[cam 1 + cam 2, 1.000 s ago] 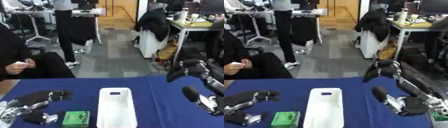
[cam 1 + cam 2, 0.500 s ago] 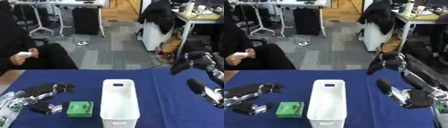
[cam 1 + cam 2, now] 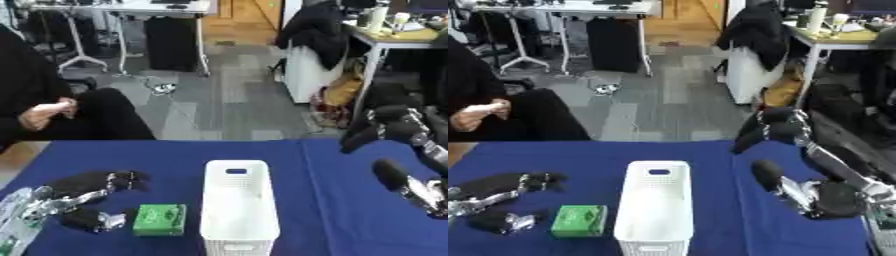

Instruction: Pick up objects on the table and place them in the box.

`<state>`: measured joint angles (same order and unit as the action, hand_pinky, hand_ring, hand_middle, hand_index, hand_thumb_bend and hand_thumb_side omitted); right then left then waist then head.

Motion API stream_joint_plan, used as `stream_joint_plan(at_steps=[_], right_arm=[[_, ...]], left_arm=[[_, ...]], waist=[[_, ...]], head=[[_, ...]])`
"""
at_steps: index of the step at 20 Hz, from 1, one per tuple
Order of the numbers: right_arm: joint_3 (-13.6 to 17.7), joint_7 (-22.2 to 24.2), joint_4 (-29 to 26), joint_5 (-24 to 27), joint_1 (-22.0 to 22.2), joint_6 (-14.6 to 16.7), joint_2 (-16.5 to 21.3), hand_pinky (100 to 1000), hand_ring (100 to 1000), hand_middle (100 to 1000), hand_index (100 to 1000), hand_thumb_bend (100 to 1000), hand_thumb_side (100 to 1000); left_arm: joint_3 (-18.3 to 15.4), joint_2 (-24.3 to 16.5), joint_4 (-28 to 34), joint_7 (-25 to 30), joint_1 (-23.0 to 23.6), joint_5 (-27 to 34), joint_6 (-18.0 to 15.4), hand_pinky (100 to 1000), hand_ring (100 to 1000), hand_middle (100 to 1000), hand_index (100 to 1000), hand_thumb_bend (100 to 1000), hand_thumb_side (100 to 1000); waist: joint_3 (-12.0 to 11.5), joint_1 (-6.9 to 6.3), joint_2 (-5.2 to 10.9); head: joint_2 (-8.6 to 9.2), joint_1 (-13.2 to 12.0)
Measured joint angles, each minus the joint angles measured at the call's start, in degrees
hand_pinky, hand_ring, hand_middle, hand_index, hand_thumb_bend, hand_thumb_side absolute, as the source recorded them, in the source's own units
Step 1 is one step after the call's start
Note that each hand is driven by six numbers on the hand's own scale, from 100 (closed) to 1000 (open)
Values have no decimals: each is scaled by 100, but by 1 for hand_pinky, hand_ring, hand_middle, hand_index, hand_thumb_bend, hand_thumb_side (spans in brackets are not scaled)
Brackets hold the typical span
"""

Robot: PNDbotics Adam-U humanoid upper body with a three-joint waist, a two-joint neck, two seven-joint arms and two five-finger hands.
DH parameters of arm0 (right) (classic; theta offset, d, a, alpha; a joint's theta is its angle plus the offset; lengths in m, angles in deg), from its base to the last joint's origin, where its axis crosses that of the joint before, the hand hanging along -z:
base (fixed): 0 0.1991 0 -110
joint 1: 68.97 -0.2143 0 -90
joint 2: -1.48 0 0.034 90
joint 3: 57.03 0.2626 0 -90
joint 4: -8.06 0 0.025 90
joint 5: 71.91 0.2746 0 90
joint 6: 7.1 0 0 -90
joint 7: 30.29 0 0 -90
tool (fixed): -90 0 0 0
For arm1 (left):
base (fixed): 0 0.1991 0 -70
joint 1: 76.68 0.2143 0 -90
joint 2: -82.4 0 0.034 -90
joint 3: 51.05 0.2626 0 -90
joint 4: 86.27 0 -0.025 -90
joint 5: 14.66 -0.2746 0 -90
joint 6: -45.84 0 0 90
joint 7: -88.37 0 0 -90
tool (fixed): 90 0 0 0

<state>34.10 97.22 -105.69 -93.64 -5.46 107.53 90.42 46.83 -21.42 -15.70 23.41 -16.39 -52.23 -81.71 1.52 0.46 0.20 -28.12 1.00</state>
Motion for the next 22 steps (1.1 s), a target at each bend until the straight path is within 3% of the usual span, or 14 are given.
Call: stream_joint_plan(at_steps=[13, 22], right_arm=[[-65, 71, 0, 75, 0, -6, 0, 554, 608, 600, 679, 194, 1000], [-104, 116, 0, 99, 0, -13, 0, 555, 608, 600, 679, 190, 1000]], left_arm=[[109, 222, -339, -189, -86, -501, -203, 840, 945, 981, 946, 120, 1000], [112, 317, -538, -312, -87, -802, -306, 842, 946, 979, 945, 118, 1000]], waist=[[44, -1, 0], [45, 0, 0]], head=[[361, 54], [228, 44]])
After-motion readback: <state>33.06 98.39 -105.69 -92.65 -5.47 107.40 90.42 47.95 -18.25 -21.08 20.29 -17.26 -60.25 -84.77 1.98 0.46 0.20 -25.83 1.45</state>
